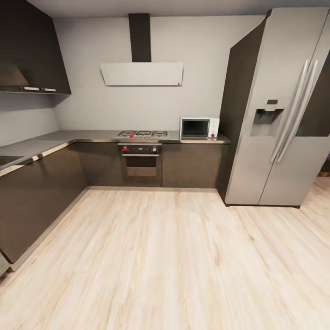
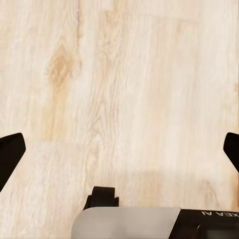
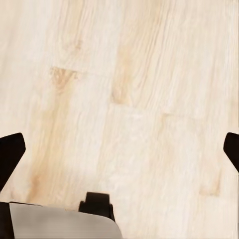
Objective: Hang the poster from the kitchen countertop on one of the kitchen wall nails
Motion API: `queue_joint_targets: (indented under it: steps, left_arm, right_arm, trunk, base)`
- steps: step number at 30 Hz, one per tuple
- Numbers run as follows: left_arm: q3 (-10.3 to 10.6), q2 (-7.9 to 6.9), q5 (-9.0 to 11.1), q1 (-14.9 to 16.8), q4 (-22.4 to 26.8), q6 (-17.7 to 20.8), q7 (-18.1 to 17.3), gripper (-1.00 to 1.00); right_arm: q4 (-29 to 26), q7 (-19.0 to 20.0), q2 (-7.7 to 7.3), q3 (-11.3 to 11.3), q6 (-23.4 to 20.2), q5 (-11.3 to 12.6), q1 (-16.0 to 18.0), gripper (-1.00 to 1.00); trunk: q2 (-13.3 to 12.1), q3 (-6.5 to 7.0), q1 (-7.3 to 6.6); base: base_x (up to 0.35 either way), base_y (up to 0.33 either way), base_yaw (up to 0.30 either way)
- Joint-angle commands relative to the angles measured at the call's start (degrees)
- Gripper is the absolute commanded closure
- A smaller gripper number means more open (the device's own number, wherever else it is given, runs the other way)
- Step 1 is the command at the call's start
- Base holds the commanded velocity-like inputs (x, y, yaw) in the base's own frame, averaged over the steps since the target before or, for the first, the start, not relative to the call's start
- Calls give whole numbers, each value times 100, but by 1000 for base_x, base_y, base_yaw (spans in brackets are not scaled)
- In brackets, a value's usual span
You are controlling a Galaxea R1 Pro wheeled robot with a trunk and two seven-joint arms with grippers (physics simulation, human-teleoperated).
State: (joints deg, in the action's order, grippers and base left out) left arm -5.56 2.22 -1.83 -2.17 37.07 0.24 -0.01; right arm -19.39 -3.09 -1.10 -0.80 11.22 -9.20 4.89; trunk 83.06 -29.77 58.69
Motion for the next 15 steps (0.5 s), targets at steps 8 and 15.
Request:
queue_joint_targets:
  steps: [8,15]
  left_arm:
    - [-24,6,-19,-2,11,2,1,-100]
    - [-72,6,-19,-2,11,2,1,-100]
  right_arm:
    - [6,-24,24,-8,-3,-56,4,-100]
    - [14,13,2,-6,-22,-60,4,-100]
  trunk:
    - [2,-27,3]
    - [2,-34,3]
  base:
    - [321,-158,260]
    - [308,-180,58]
